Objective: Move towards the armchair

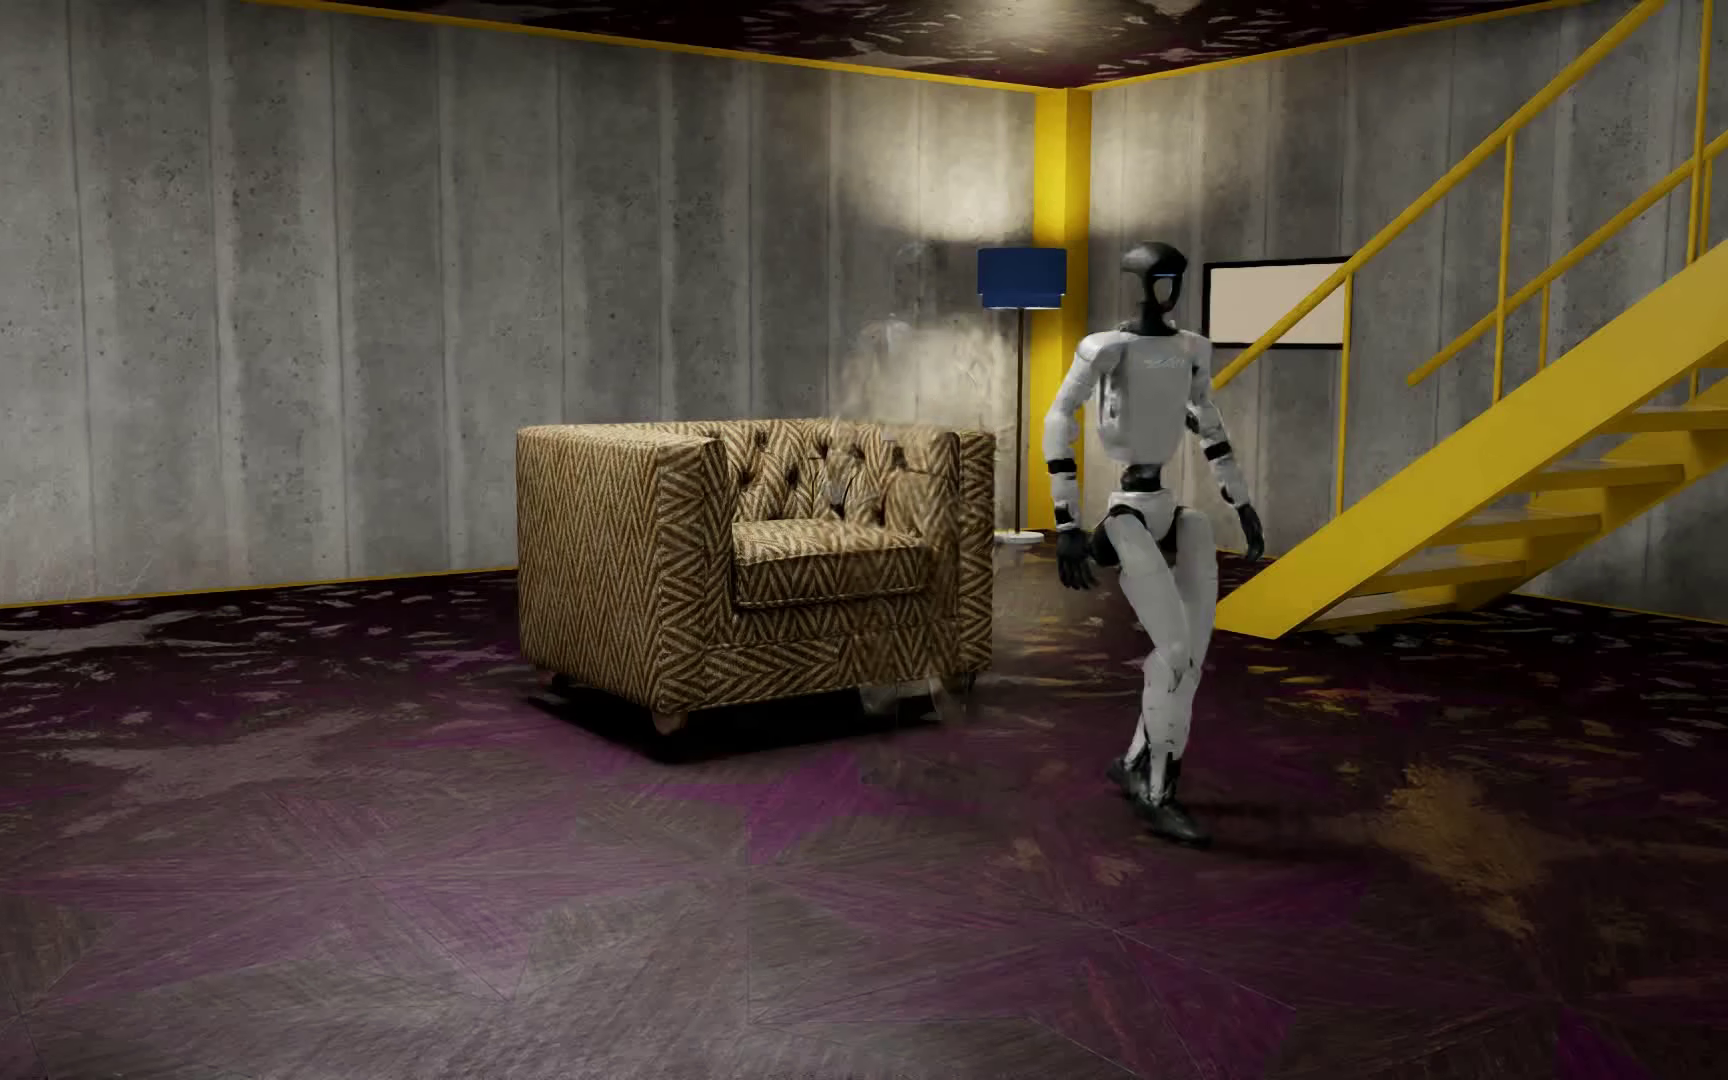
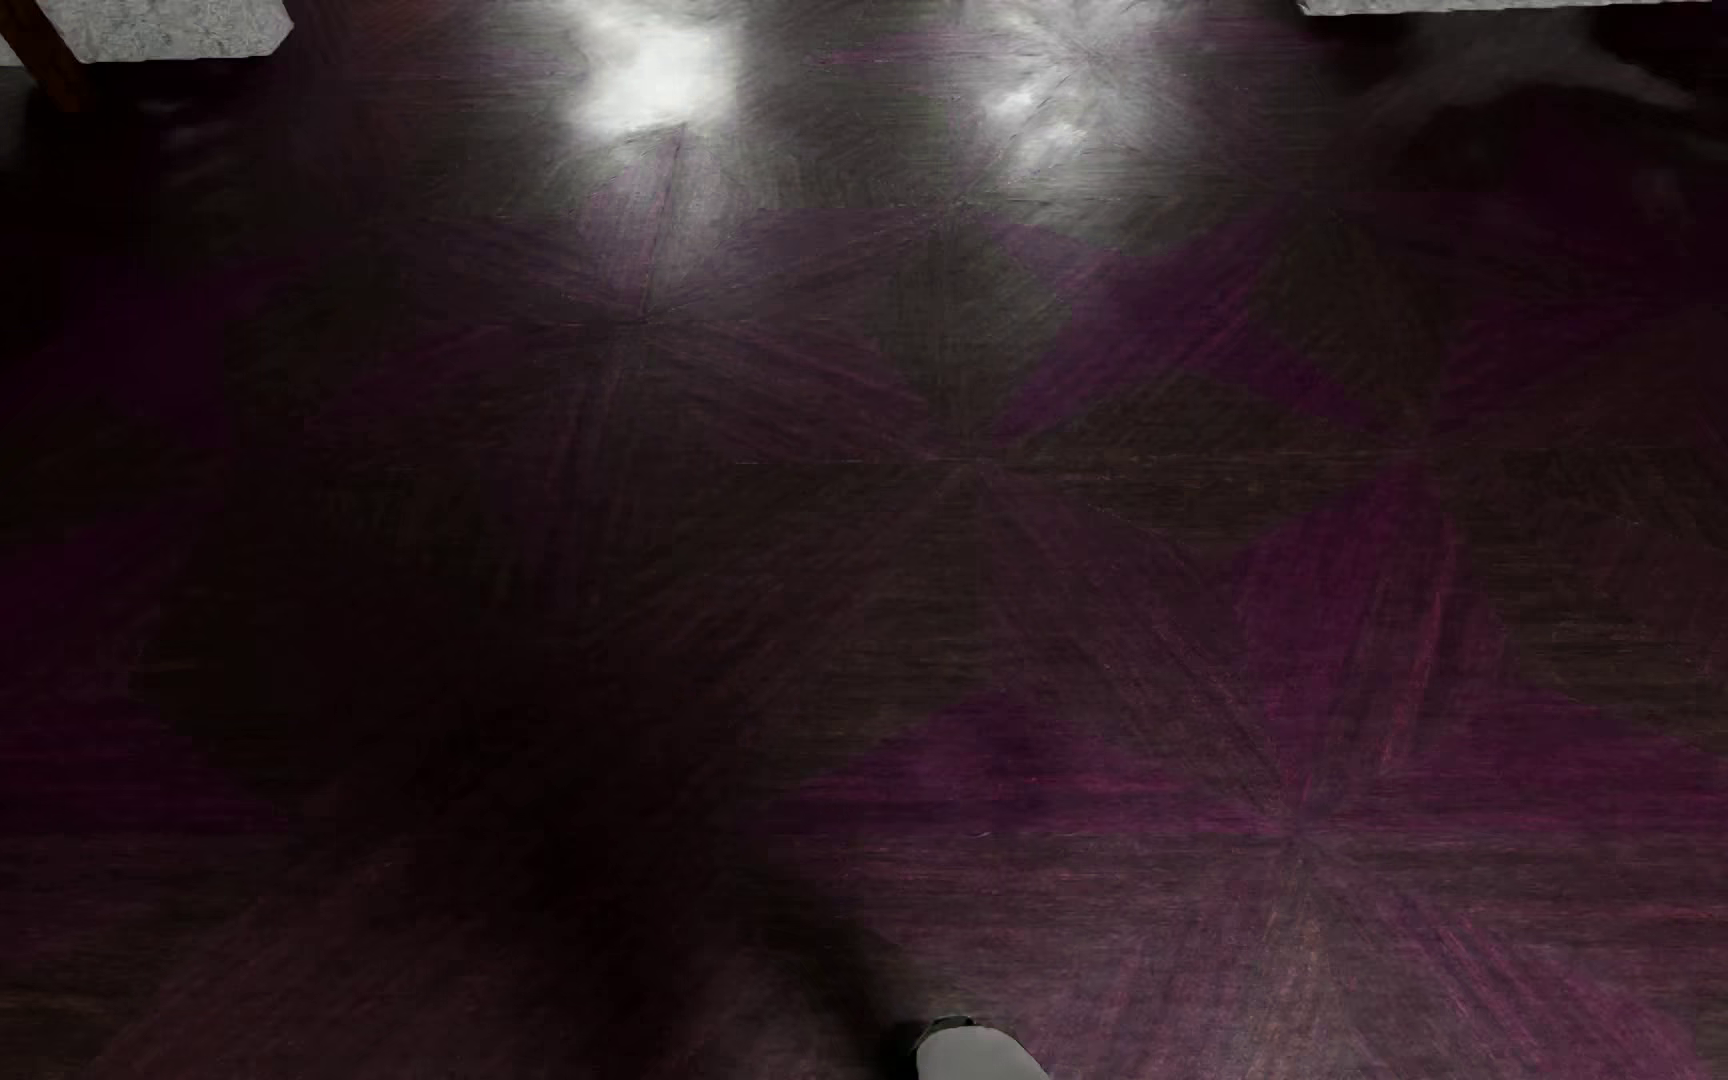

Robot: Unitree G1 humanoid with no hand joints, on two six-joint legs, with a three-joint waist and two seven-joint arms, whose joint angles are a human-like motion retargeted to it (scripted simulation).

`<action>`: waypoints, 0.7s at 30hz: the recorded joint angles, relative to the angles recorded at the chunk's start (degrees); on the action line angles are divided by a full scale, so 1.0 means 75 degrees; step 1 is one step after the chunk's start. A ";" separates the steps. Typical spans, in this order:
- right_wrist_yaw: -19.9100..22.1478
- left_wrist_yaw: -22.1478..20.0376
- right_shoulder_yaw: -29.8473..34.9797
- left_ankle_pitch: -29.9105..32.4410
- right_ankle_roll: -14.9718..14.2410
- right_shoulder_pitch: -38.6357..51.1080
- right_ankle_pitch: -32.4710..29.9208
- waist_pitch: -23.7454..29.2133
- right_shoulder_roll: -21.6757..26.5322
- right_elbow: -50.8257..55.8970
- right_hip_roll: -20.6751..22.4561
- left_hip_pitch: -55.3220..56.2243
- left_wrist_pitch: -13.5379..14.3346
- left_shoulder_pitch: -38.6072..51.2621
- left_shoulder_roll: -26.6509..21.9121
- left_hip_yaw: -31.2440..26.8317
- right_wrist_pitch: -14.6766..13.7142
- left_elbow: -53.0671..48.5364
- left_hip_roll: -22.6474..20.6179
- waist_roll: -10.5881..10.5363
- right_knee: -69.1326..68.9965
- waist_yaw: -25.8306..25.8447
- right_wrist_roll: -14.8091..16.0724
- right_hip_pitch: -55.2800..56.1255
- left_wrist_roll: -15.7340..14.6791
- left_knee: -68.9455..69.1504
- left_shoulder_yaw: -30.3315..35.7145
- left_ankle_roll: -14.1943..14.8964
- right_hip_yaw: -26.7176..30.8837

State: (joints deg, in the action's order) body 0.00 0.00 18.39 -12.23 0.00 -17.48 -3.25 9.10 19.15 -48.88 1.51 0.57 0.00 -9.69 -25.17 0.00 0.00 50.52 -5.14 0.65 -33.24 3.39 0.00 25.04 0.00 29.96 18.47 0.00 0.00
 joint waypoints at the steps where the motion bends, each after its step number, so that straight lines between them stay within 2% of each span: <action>1: 0.0000 0.0000 0.0046 -0.0252 0.0000 -0.0153 0.0739 0.0004 0.0022 -0.0111 -0.0124 -0.0175 0.0000 0.0041 -0.0029 0.0000 0.0000 -0.0114 -0.0015 -0.0019 0.1049 0.0147 0.0000 -0.0079 0.0000 0.0107 -0.0006 0.0000 0.0000; 2: 0.0000 0.0000 0.0093 -0.0507 0.0000 -0.0361 0.1674 -0.0002 0.0022 -0.0248 -0.0315 -0.0352 0.0000 0.0051 -0.0047 0.0000 0.0000 -0.0223 -0.0049 -0.0003 0.1632 0.0267 0.0000 -0.0173 0.0000 0.0239 0.0008 0.0000 0.0000; 3: 0.0000 0.0000 0.0137 -0.0771 0.0000 -0.0602 0.2153 -0.0018 0.0008 -0.0387 -0.0537 -0.0582 0.0000 0.0006 -0.0043 0.0000 0.0000 -0.0323 -0.0085 0.0045 0.1833 0.0363 0.0000 -0.0224 0.0000 0.0342 0.0008 0.0000 0.0000; 5: 0.0000 0.0000 0.0208 -0.1408 0.0000 -0.1069 0.1439 -0.0059 -0.0043 -0.0581 -0.0841 -0.1205 0.0000 -0.0224 0.0045 0.0000 0.0000 -0.0487 -0.0145 0.0165 0.2370 0.0487 0.0000 -0.0097 0.0000 0.0379 -0.0058 0.0000 0.0000; 6: 0.0000 0.0000 0.0221 -0.1779 0.0000 -0.1272 0.1534 -0.0100 -0.0063 -0.0629 -0.0908 -0.1568 0.0000 -0.0383 0.0131 0.0000 0.0000 -0.0569 -0.0209 0.0204 0.2310 0.0553 0.0000 0.0025 0.0000 0.0330 -0.0065 0.0000 0.0000; 7: 0.0000 0.0000 0.0224 -0.2066 0.0000 -0.1451 0.1975 -0.0178 -0.0072 -0.0676 -0.0948 -0.1903 0.0000 -0.0521 0.0244 0.0000 0.0000 -0.0654 -0.0248 0.0200 0.1309 0.0661 0.0000 0.0130 0.0000 0.0284 0.0006 0.0000 0.0000; 8: 0.0000 0.0000 0.0218 -0.2097 0.0000 -0.1590 0.1374 -0.0301 -0.0079 -0.0762 -0.0979 -0.2106 0.0000 -0.0603 0.0396 0.0000 0.0000 -0.0748 -0.0199 0.0134 0.1137 0.0811 0.0000 0.0230 0.0000 0.0349 0.0144 0.0000 0.0000; 9: 0.0000 0.0000 0.0205 -0.1678 0.0000 -0.1648 0.0175 -0.0429 -0.0087 -0.0934 -0.0970 -0.2067 0.0000 -0.0596 0.0601 0.0000 0.0000 -0.0821 -0.0056 -0.0015 0.0980 0.0925 0.0000 0.0394 0.0000 0.0677 0.0308 0.0000 0.0000; 10: 0.0000 0.0000 0.0262 -0.0671 0.0000 -0.1573 -0.1231 -0.0495 -0.0076 -0.1203 -0.0863 -0.1847 0.0000 -0.0502 0.0841 0.0000 0.0000 -0.0839 0.0150 -0.0220 0.0859 0.0914 0.0000 0.0636 0.0000 0.1325 0.0505 0.0000 0.0000; 11: 0.0000 0.0000 0.0466 0.1010 0.0000 -0.1373 -0.2253 -0.0467 -0.0014 -0.1456 -0.0625 -0.1608 0.0000 -0.0367 0.1049 0.0000 0.0000 -0.0825 0.0367 -0.0383 0.0712 0.0806 0.0000 0.0814 0.0000 0.2134 0.0782 0.0000 0.0000; 12: 0.0000 0.0000 0.0742 0.3147 0.0000 -0.1111 -0.2536 -0.0392 0.0099 -0.1558 -0.0301 -0.1365 0.0000 -0.0224 0.1160 0.0000 0.0000 -0.0858 0.0507 -0.0435 0.0586 0.0698 0.0000 0.0802 0.0000 0.2800 0.1147 0.0000 0.0000; 13: 0.0000 0.0000 0.0883 0.4819 0.0000 -0.0856 -0.2213 -0.0325 0.0226 -0.1482 0.0027 -0.1072 0.0000 -0.0090 0.1150 0.0000 0.0000 -0.0995 0.0509 -0.0403 0.0576 0.0671 0.0000 0.0598 0.0000 0.3201 0.1527 0.0000 0.0000; 14: 0.0000 0.0000 0.0791 0.5108 0.0000 -0.0665 -0.1592 -0.0288 0.0335 -0.1292 0.0345 -0.0765 0.0000 -0.0010 0.1060 0.0000 0.0000 -0.1178 0.0435 -0.0350 0.0669 0.0692 0.0000 0.0266 0.0000 0.3543 0.1775 0.0000 0.0000; 17: 0.0000 0.0000 -0.0009 0.1981 0.0000 -0.0294 0.0133 -0.0300 0.0555 -0.0466 0.1163 -0.0217 0.0000 -0.0153 0.0833 0.0000 0.0000 -0.0881 0.0370 -0.0125 0.0915 0.0281 0.0000 -0.0869 0.0000 0.4288 0.1332 0.0000 0.0000; 19: 0.0000 0.0000 -0.0339 0.1031 0.0000 0.0043 0.0833 -0.0345 0.0602 0.0003 0.1305 -0.0003 0.0000 -0.0291 0.0621 0.0000 0.0000 -0.0179 0.0451 0.0174 0.1011 -0.0022 0.0000 -0.1535 0.0000 0.4045 0.1138 0.0000 0.0000; 21: 0.0000 0.0000 -0.0569 0.0252 0.0000 0.0353 0.1307 -0.0462 0.0650 0.0336 0.1294 0.0226 0.0000 -0.0457 0.0374 0.0000 0.0000 0.0448 0.0540 0.0473 0.1040 -0.0186 0.0000 -0.2045 0.0000 0.3487 0.1326 0.0000 0.0000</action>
State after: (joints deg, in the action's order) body 0.00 0.00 14.12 -10.34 0.00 -14.83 6.55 5.64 24.02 -46.35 11.21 2.27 0.00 -13.12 -22.37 0.00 0.00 53.88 -1.09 4.20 -25.44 2.00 0.00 9.71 0.00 56.11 28.41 0.00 0.00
